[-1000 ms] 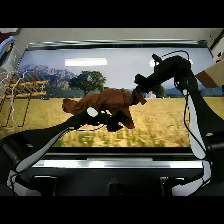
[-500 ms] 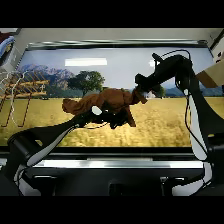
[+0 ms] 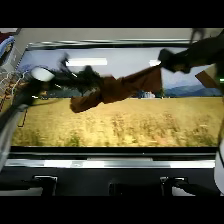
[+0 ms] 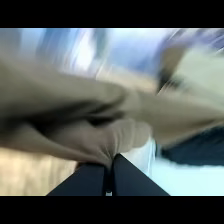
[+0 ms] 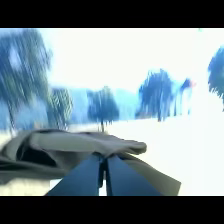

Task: Fold the clothes and pants, and hang the long-sleeved shirts on hangers.

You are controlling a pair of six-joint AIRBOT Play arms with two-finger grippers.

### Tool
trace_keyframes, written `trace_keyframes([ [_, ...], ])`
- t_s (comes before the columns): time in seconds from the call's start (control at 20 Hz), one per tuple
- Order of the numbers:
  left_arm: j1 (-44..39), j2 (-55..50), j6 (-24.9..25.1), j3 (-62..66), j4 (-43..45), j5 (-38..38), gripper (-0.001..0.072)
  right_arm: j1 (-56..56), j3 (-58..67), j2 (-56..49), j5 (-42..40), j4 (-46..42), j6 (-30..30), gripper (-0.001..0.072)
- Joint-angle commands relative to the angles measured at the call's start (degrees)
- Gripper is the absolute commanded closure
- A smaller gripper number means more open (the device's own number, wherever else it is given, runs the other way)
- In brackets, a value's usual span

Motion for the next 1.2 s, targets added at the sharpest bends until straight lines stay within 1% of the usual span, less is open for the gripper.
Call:
trace_keyframes([
  [0.0,14.38,14.05,4.85,13.60,3.19,-6.45,0.0692,-2.36,3.96,12.39,11.52,-2.73,0.50,0.0685],
  [0.1,21.64,19.69,5.31,25.07,3.21,-9.57,0.0692,-2.21,6.60,20.06,18.23,-0.66,-2.19,0.0685],
  [0.15,25.09,22.29,6.32,30.27,3.26,-10.97,0.0692,-2.21,7.58,23.50,20.72,0.70,-3.89,0.0685],
  [0.2,28.11,24.96,6.36,33.31,3.74,-11.23,0.0691,-2.21,8.44,26.97,23.02,0.81,-4.31,0.0685],
  [0.3,33.38,31.69,6.03,33.68,6.91,-10.58,0.0691,-2.21,9.22,32.33,26.45,0.35,-4.13,0.0686],
  [0.35,35.50,34.60,4.37,32.83,9.57,-10.51,0.0691,-2.21,9.22,34.42,28.24,0.37,-3.50,0.0686],
  [0.45,39.17,39.12,-0.50,30.05,15.91,-10.05,0.0691,-2.21,9.22,36.37,30.93,0.35,-0.85,0.0686],
  [0.5,40.37,40.22,-1.77,28.81,17.57,-9.77,0.0692,-2.21,9.22,36.37,31.85,0.39,0.52,0.0686],
  [0.55,41.20,40.39,-2.01,27.93,17.73,-9.66,0.0692,-2.21,9.22,35.71,32.33,0.39,0.92,0.0686],
  [0.65,41.18,38.80,-3.61,26.99,16.68,-10.05,0.0691,-2.21,9.22,32.57,32.30,0.31,0.92,0.0686],
  [0.7,41.18,37.27,-3.58,26.40,14.88,-10.78,0.0692,-2.21,9.22,30.21,31.87,0.37,1.01,0.0686],
  [0.8,41.18,32.68,-3.41,24.96,11.65,-14.25,0.0692,-2.21,9.22,23.58,30.16,0.37,2.51,0.0686],
  [0.9,40.15,26.43,-2.45,22.84,11.34,-19.41,0.0691,-2.21,9.22,15.04,27.85,0.87,4.37,0.0685],
  [1.0,37.29,19.02,-0.48,19.39,12.44,-22.95,0.0691,-2.21,9.22,5.40,24.76,3.72,5.31,0.0685],
  [1.1,33.03,10.71,1.57,15.06,16.98,-23.34,0.0691,-2.19,9.20,-4.66,21.33,8.07,5.86,0.0685],
  [1.15,31.10,6.54,1.60,13.44,19.91,-23.10,0.0691,-2.19,9.20,-9.77,19.37,9.92,5.86,0.0684],
])
